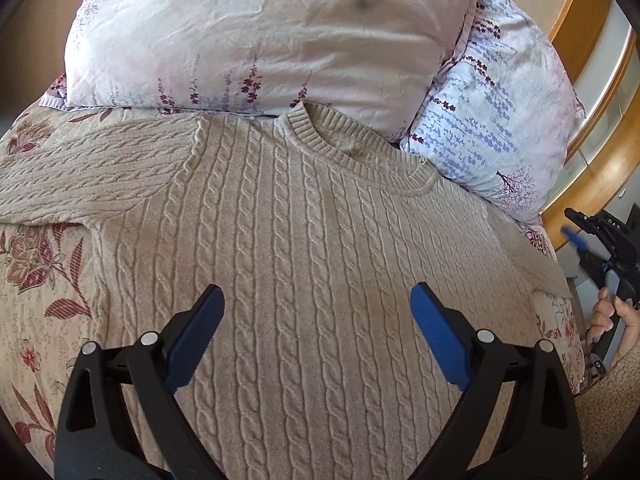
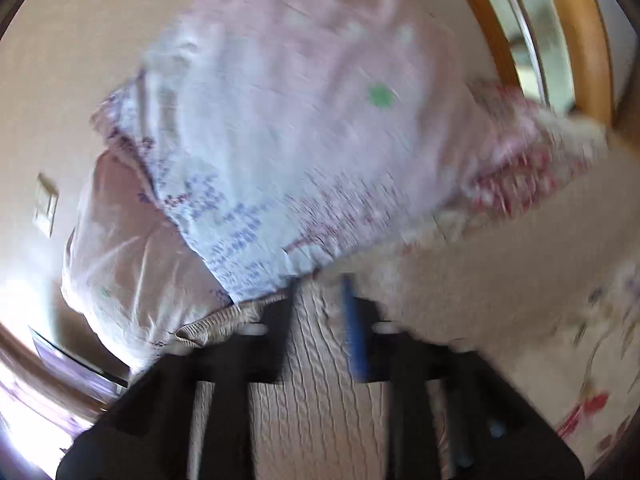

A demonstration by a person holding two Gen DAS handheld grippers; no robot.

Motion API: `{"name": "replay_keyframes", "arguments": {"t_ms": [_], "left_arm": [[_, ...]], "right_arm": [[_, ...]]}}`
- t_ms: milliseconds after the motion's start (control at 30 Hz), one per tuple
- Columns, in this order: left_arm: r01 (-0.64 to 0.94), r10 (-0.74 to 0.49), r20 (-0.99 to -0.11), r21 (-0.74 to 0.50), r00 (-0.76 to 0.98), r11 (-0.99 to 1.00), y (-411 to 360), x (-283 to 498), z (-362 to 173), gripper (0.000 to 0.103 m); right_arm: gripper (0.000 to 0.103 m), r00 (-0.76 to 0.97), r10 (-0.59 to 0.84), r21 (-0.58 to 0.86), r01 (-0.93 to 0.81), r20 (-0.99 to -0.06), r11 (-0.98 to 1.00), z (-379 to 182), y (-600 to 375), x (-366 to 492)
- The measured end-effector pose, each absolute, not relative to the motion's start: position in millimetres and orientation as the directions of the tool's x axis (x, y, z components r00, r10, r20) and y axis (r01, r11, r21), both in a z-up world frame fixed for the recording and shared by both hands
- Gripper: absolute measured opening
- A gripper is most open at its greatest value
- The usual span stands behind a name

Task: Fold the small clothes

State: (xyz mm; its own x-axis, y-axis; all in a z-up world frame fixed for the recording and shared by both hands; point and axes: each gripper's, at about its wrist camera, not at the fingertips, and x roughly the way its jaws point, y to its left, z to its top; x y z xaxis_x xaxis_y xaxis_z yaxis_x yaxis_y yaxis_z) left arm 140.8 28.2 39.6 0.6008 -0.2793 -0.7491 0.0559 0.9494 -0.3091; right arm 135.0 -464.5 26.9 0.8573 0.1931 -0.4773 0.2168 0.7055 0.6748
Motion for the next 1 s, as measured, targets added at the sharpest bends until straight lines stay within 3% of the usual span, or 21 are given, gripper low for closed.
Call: {"name": "replay_keyframes", "arguments": {"t_ms": [100, 267, 300, 367, 467, 500, 667, 833, 1000], "left_arm": [[0.033, -0.264, -0.755, -0.307, 0.600, 0.951, 36.1, 138.9, 37.6, 0.093], [0.001, -0.250, -0.764, -0.310, 0.594, 0.951, 43.0, 140.4, 34.2, 0.093], [0.002, -0.249, -0.766, -0.307, 0.593, 0.952, 41.8, 141.2, 34.3, 0.093], [0.012, -0.249, -0.767, -0.299, 0.591, 0.954, 37.9, 142.6, 34.3, 0.093], [0.028, -0.255, -0.769, -0.295, 0.586, 0.955, 31.2, 144.6, 34.8, 0.094], [0.032, -0.257, -0.769, -0.294, 0.585, 0.955, 29.1, 145.2, 34.9, 0.094], [0.039, -0.256, -0.771, -0.288, 0.583, 0.957, 26.2, 143.5, 35.0, 0.094], [0.022, -0.252, -0.771, -0.295, 0.585, 0.955, 30.6, 144.1, 34.7, 0.094], [0.025, -0.260, -0.763, -0.306, 0.591, 0.952, 32.1, 144.3, 35.6, 0.094]], "right_arm": [[0.066, 0.847, 0.170, 0.748, 0.329, -0.503, 0.576, -4.6, -494.9, 116.0], [0.053, 0.812, 0.098, 0.777, 0.505, -0.575, 0.377, -50.1, -548.2, 81.0], [0.053, 0.813, 0.111, 0.791, 0.509, -0.572, 0.340, -57.6, -553.3, 80.7], [0.040, 0.835, 0.115, 0.823, 0.490, -0.538, 0.289, -67.0, -566.6, 80.8], [0.038, 0.861, 0.068, 0.843, 0.473, -0.504, 0.258, -69.9, -584.2, 81.3], [0.037, 0.866, 0.056, 0.846, 0.468, -0.496, 0.255, -69.0, -586.7, 83.7], [0.012, 0.862, 0.027, 0.825, 0.476, -0.507, 0.304, -68.7, -597.0, 89.6], [0.011, 0.894, 0.003, 0.808, 0.403, -0.448, 0.431, -38.9, -580.7, 89.4], [0.011, 0.937, 0.091, 0.793, 0.231, -0.337, 0.564, 10.8, -539.9, 99.7]]}}
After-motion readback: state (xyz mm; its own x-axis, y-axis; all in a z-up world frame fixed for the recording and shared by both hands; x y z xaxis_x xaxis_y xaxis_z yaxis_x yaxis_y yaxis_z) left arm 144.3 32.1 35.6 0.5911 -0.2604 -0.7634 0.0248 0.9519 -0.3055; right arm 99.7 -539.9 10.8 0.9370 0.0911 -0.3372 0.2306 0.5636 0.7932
